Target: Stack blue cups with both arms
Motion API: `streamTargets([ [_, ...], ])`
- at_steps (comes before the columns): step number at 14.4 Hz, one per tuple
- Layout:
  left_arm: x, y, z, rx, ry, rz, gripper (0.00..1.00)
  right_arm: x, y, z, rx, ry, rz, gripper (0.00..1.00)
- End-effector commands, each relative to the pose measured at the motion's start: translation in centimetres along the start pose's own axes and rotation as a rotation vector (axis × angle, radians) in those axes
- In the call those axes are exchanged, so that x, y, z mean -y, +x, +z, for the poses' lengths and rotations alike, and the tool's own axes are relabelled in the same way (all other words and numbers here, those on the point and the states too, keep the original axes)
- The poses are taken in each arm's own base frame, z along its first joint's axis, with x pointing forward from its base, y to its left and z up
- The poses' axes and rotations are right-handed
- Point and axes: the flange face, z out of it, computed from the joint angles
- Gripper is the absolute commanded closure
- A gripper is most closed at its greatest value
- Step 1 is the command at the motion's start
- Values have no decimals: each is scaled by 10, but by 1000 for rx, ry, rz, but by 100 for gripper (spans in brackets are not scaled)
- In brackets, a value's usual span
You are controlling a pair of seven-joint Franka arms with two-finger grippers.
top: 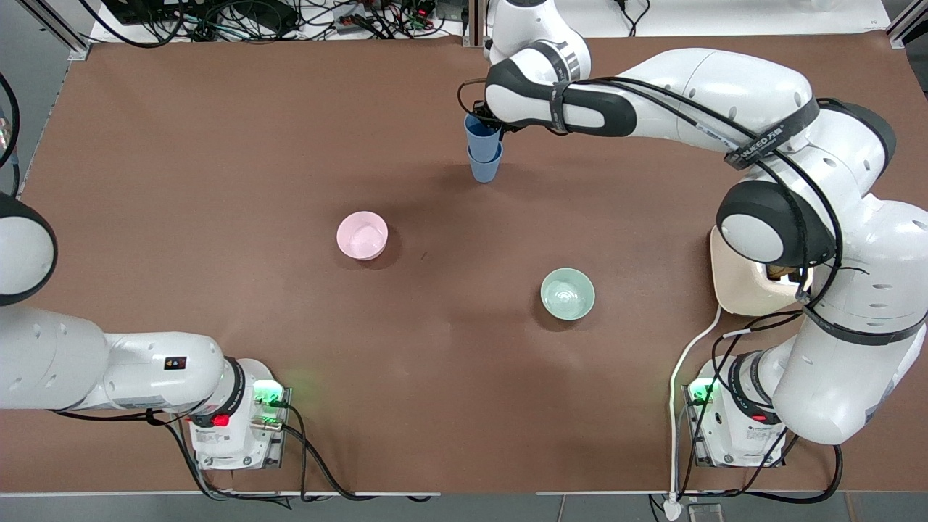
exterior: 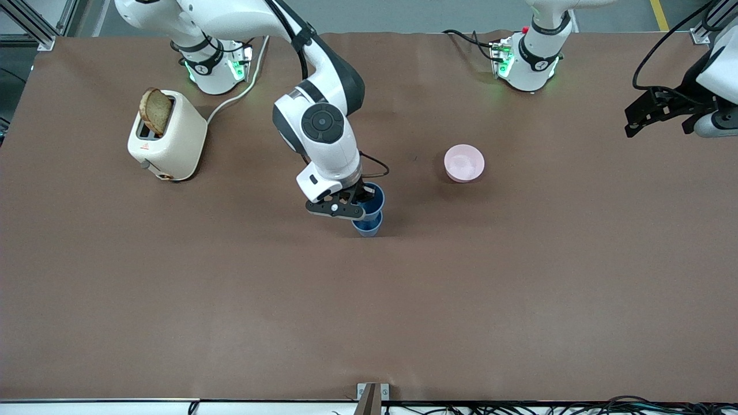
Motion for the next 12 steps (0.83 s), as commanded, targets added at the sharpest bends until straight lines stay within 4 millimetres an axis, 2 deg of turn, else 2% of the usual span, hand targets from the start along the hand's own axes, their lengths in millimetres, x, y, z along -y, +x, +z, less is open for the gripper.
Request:
streamTargets([
  [1, -2, -15, -2, -23, -7, 21, 0, 2, -2, 0, -16, -1, -2, 97],
  [3, -4, -17, -1, -9, -13, 33, 0, 1, -1, 1, -15, -4, 1, 95],
  [4, -4, -17, 0, -1, -13, 56, 0, 1, -1, 1, -14, -4, 0, 81],
  [5, -4, -16, 0, 1, -24, 81, 0, -1, 1, 1, -14, -5, 5, 55],
  [6, -3, -16, 1, 8, -48, 92, 0, -1, 1, 1, -11, -6, 5, 36],
  [8, -4, -16, 1, 13, -65, 90, 0, -2, 1, 0, -10, -8, 7, 25],
  [10, -5, -16, 0, 11, -59, 90, 0, -4, 3, 0, -6, -12, 10, 21],
  [12, -4, -17, 3, 25, -51, 91, 0, -13, 8, -23, -6, -13, 21, 0],
])
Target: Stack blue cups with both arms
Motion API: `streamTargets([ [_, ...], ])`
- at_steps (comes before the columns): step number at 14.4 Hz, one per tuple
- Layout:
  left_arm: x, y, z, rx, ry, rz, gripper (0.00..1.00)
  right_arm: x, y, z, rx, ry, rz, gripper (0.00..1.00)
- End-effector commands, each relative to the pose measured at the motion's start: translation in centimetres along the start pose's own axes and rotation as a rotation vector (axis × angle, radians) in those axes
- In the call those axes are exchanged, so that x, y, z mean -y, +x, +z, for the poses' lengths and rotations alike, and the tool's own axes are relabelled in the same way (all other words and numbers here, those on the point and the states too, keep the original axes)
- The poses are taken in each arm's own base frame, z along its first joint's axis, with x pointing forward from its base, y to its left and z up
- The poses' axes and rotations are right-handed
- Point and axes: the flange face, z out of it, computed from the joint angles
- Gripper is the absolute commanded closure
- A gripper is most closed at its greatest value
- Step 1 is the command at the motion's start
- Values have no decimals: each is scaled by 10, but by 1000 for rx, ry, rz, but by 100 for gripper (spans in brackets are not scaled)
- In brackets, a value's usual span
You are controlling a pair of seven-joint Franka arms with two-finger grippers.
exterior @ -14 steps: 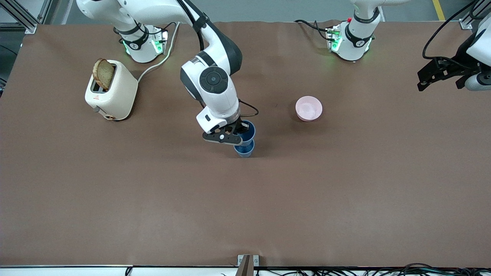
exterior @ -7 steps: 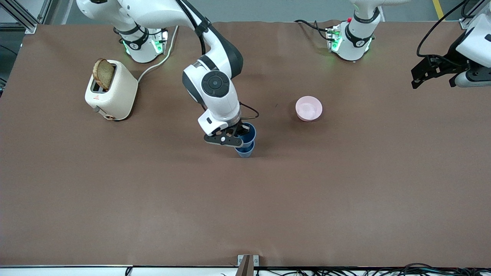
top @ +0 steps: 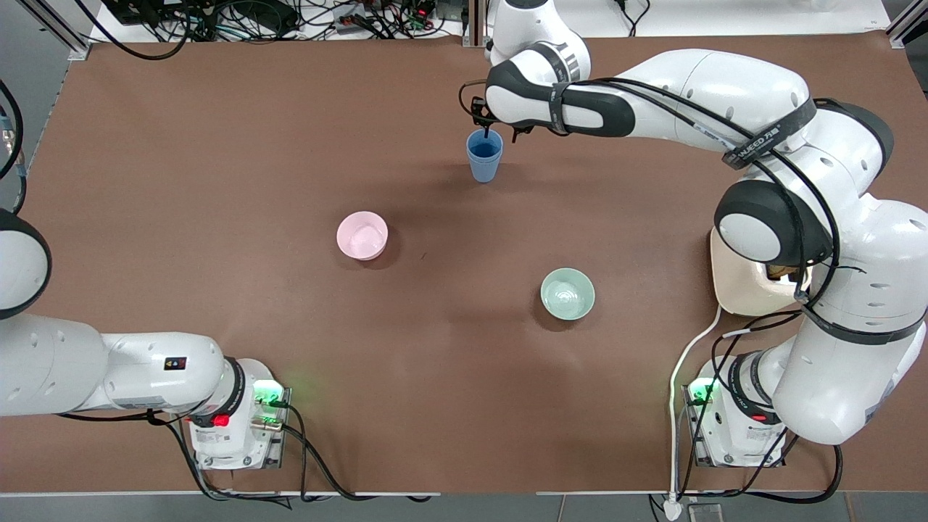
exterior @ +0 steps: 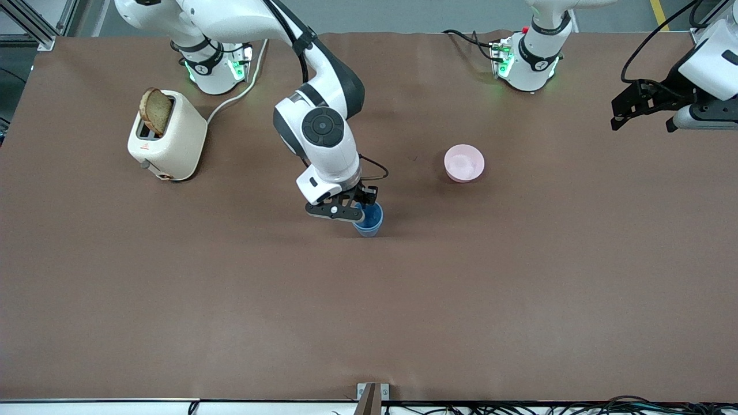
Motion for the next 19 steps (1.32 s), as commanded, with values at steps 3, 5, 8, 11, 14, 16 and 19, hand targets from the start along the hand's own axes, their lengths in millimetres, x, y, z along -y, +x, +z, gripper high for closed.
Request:
streamTargets([
  [3, 2, -6, -1, 9, 17, 15, 0, -78, 38, -139, -28, -13, 100, 0],
  [5, 2, -6, -1, 9, 18, 17, 0, -138, 63, -198, -47, -3, 171, 0],
  [8, 2, -6, -1, 9, 18, 17, 0, -241, 90, -256, -72, -102, 217, 0],
  [11, 1, -6, -1, 9, 18, 18, 0, -350, 104, -303, -41, -121, 166, 0],
  [14, 2, -6, -1, 9, 18, 17, 0, -426, 110, -320, -6, -119, 70, 0],
  [16, 1, -6, -1, 9, 18, 18, 0, -466, 112, -326, 13, -114, -50, 0],
  [19, 2, -5, -1, 9, 18, 19, 0, -484, 115, -329, 8, -106, -80, 0],
])
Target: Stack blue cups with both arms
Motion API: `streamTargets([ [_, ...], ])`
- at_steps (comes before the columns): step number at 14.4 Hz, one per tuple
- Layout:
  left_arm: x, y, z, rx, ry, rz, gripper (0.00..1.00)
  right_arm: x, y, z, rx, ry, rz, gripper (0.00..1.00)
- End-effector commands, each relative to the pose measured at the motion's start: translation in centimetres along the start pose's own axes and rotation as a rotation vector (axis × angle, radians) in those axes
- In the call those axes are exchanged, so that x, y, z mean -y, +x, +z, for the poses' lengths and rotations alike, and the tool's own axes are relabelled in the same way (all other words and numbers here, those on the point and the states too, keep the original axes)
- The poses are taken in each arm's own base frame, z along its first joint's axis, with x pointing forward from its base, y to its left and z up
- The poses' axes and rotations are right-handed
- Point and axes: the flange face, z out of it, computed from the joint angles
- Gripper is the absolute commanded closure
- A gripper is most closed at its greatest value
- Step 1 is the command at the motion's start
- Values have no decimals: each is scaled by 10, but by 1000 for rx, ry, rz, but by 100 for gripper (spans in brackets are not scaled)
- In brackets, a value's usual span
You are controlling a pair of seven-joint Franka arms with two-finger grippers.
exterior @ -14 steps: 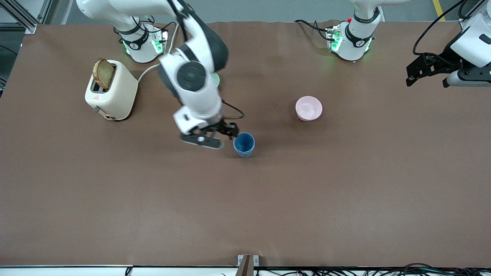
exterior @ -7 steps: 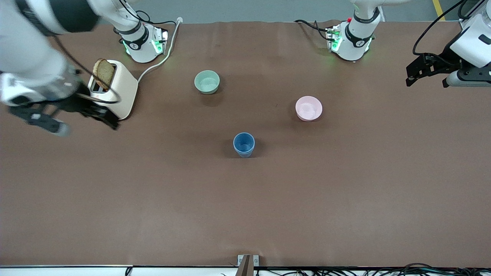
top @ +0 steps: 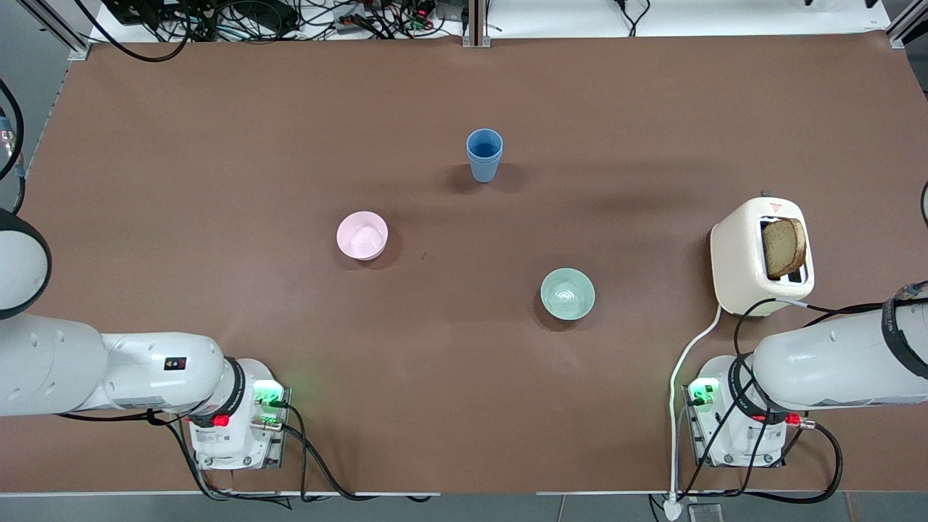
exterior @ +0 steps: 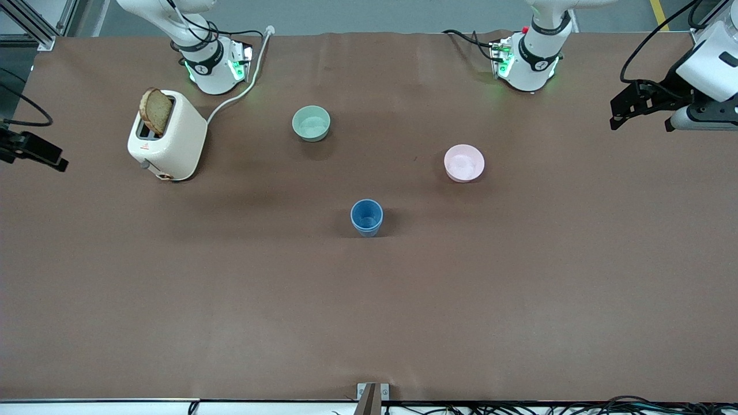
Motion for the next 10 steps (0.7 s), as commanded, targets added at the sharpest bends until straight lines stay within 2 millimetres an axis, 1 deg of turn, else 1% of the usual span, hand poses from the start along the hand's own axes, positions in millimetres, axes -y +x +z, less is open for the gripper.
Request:
streamTargets([
  [1, 2, -4, -5, -4, 14, 16, 0, 4, -8, -2, -5, 2, -34, 0],
  [4, 4, 2, -15, -25, 10, 10, 0, 9, -9, -2, -4, 2, -43, 0],
  [7, 5, 4, -14, -24, 11, 8, 0, 10, -9, -2, -1, 2, -44, 0],
  [10, 4, 4, -13, -19, 11, 10, 0, 4, -8, 0, 3, 2, -34, 0],
])
